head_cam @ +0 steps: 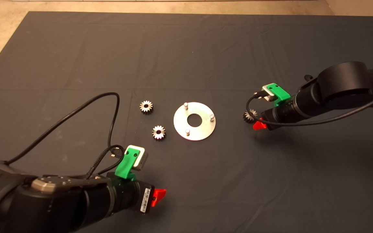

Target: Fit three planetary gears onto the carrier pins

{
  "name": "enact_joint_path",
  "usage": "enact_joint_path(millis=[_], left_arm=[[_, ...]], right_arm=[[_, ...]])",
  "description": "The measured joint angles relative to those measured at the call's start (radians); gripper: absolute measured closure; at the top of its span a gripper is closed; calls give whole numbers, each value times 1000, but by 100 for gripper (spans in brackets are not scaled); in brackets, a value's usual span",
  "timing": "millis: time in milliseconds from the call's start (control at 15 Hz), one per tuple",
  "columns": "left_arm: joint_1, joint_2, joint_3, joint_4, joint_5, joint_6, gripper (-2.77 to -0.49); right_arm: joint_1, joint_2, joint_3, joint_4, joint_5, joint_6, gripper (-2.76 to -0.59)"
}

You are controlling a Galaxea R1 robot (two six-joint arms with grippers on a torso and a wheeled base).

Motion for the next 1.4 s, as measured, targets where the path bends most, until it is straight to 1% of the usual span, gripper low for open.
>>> enact_joint_path(millis=[67, 133, 200, 333, 600, 867, 1000, 1133, 1267, 1400], left_arm=[[0, 0, 0, 0, 0, 0, -235], [0, 0, 0, 0, 0, 0, -235], [0, 0, 0, 0, 0, 0, -235], [0, 0, 0, 0, 0, 0, -235], [0, 0, 0, 0, 1, 0, -235], [0, 0, 0, 0, 0, 0, -235], [0, -2, 0, 0, 0, 0, -235], [0, -2, 0, 0, 0, 0, -235], [0, -2, 0, 1, 0, 0, -235], [0, -1, 0, 1, 0, 0, -235]], right_arm=[[0, 11, -14, 0, 2, -6, -221], [0, 21, -23, 0, 9, -12, -221], [0, 27, -26, 0, 13, -12, -221], [0, 43, -28, 0, 13, -12, -221], [0, 60, -31, 0, 24, -13, -221], [-6, 61, -59, 0, 21, -16, -221], [-6, 63, -66, 0, 23, -30, -221], [-6, 65, -97, 1, 23, -41, -221], [-5, 65, -109, 1, 22, -42, -221], [-6, 78, -119, 1, 23, -43, -221]])
